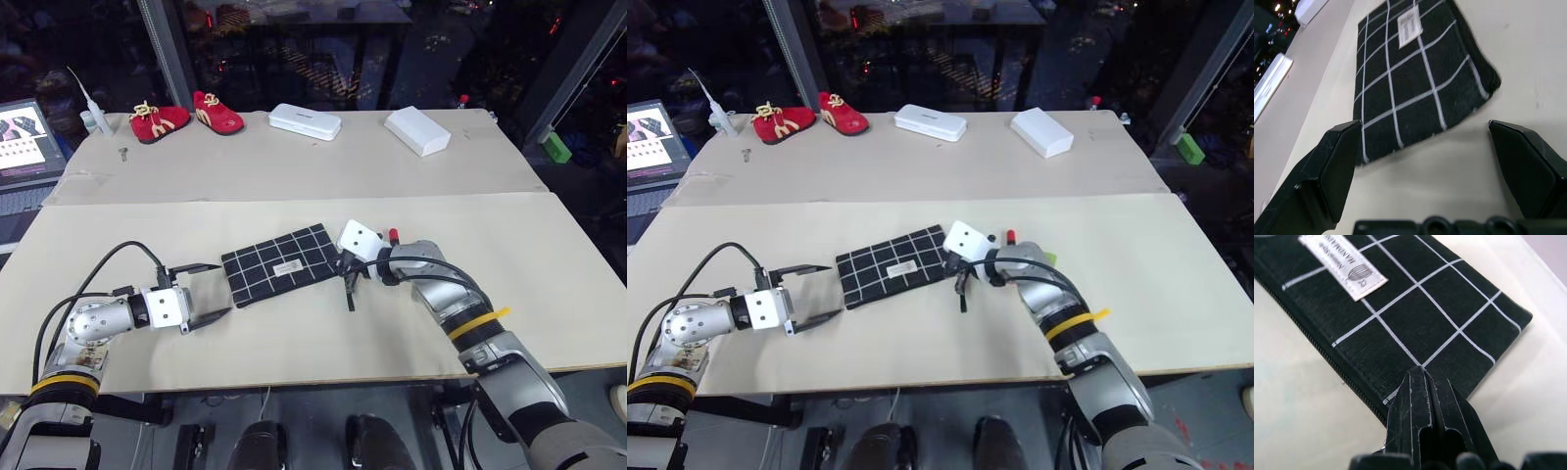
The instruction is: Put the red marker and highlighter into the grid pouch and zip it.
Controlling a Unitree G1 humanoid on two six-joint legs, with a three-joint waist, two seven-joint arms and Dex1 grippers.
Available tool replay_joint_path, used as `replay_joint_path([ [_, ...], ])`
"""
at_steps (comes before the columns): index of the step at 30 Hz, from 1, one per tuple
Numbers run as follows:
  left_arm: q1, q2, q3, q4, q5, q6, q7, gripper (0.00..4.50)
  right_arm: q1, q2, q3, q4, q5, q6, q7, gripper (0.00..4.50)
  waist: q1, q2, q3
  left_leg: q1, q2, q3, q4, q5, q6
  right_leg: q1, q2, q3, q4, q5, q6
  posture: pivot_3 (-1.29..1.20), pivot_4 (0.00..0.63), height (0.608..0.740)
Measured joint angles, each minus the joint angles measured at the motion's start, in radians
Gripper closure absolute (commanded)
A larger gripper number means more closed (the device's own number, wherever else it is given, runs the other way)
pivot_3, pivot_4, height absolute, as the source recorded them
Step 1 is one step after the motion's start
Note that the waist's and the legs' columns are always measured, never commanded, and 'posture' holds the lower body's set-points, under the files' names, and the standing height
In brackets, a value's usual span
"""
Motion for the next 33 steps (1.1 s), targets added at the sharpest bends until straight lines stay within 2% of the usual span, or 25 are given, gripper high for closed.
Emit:
replay_joint_path([
  [4, -0.036, -0.036, -0.042, 0.009, 0.013, -0.019, 0.002, 0.0, -0.017, 0.027, -0.002, 0.044, -0.025, -0.027, -0.016, 4.49, 0.001, 0.0, 0.0, 0.0, 0.0, 0.0, 0.0, 0.0, 0.0, 0.001, 0.0, 0.0, 0.0, 0.0, 0.0, 0.0, 0.15, 0.74],
  [9, -0.155, -0.065, -0.097, 0.126, 0.125, -0.125, 0.075, 0.0, -0.026, 0.05, -0.01, 0.071, -0.036, -0.039, -0.021, 4.49, 0.0, 0.0, 0.0, 0.004, 0.0, 0.0, 0.001, 0.0, 0.0, 0.004, 0.0, 0.0, 0.0, 0.0, 0.0, 0.0, 0.15, 0.74],
  [22, -0.281, -0.073, -0.171, 0.3, 0.298, -0.317, 0.264, 0.0, -0.026, 0.053, -0.021, 0.078, -0.037, -0.042, -0.019, 4.49, -0.001, 0.0, 0.0, 0.005, 0.0, 0.0, 0.0, 0.0, 0.0, 0.006, 0.0, 0.0, 0.0, 0.0, 0.0, 0.0, 0.15, 0.74],
  [25, -0.296, -0.075, -0.191, 0.317, 0.315, -0.342, 0.281, 0.7, -0.026, 0.053, -0.023, 0.078, -0.037, -0.042, -0.018, 4.5, -0.001, 0.0, 0.0, 0.005, 0.0, 0.0, 0.0, 0.0, 0.0, 0.005, 0.0, 0.0, 0.0, 0.0, 0.0, 0.0, 0.15, 0.74],
  [28, -0.297, -0.084, -0.217, 0.33, 0.316, -0.356, 0.281, 1.96, -0.026, 0.053, -0.024, 0.077, -0.037, -0.042, -0.017, 4.5, -0.002, 0.0, 0.0, 0.004, 0.0, 0.0, 0.0, 0.0, 0.0, 0.005, 0.0, 0.0, 0.0, 0.0, 0.0, 0.0, 0.15, 0.74],
  [33, -0.302, -0.084, -0.233, 0.34, 0.305, -0.362, 0.269, 3.73, -0.026, 0.05, -0.03, 0.077, -0.035, -0.042, -0.01, 4.5, -0.001, 0.0, 0.0, 0.003, 0.0, 0.0, 0.0, 0.0, 0.0, 0.004, 0.0, 0.0, 0.0, 0.0, 0.0, 0.0, 0.15, 0.74],
])
